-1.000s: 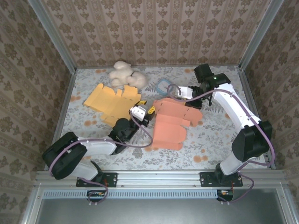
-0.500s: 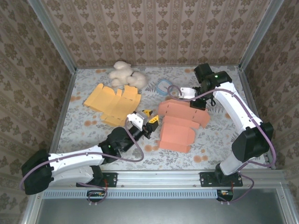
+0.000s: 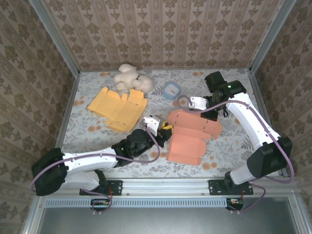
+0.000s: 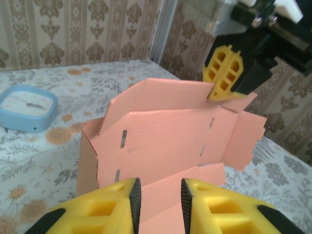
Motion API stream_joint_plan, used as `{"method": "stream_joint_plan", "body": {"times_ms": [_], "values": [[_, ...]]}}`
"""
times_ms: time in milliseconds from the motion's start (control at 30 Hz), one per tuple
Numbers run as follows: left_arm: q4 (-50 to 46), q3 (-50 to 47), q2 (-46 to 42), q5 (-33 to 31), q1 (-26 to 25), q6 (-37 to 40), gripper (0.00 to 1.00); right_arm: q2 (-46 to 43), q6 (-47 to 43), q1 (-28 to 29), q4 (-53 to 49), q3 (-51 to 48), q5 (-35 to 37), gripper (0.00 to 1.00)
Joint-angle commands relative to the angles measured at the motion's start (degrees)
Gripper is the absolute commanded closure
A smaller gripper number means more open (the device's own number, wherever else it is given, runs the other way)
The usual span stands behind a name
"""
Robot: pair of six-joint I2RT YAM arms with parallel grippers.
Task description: Fold the paper box
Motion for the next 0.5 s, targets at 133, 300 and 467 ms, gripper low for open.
{"method": "stream_joint_plan", "body": {"times_ms": [133, 300, 467], "values": [[4.01, 3.88, 5.06, 5.9, 1.06, -5.68, 0.74, -2.28, 0.11, 0.24, 1.8, -2.12, -0.84, 1.0], [6.98, 4.87, 9.79, 6.97, 2.2, -6.35, 0.76, -2.82, -0.27, 0.23, 2.65, -3.43, -0.61, 1.0], [9.75, 3.05, 12.37, 9.92, 9.28, -13.31, 0.81, -4.01, -0.7, 0.23, 3.4, -4.36, -0.95, 1.0]]}}
